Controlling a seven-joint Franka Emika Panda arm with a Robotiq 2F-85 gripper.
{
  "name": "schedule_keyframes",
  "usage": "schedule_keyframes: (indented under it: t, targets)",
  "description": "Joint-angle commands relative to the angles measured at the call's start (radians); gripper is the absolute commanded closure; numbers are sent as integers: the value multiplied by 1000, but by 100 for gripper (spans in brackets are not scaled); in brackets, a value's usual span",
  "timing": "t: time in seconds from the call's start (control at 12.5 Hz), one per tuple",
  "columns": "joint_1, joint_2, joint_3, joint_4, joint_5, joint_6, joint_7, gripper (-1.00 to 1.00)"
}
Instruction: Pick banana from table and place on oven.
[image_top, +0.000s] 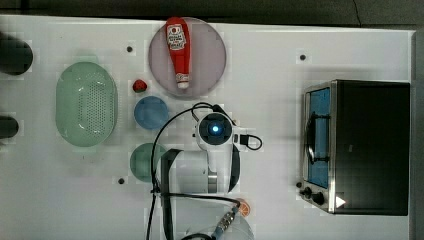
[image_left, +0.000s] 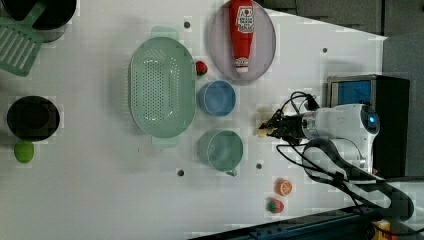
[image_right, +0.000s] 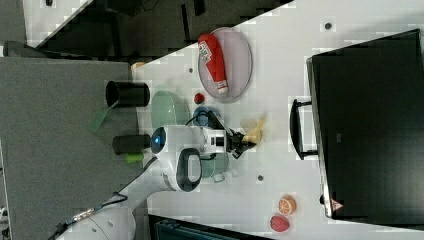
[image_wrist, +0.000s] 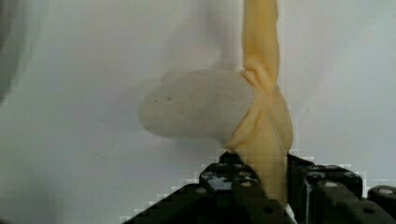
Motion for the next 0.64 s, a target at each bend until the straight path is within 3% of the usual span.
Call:
schedule_keyframes:
  t: [0.08, 0.32, 0.64]
  targets:
    - [0, -139, 7, 10, 3, -16, 30, 59]
    - [-2, -307, 8, 49, 3, -171, 30, 59]
    - [-5, -494, -2, 203, 3, -606, 30, 59]
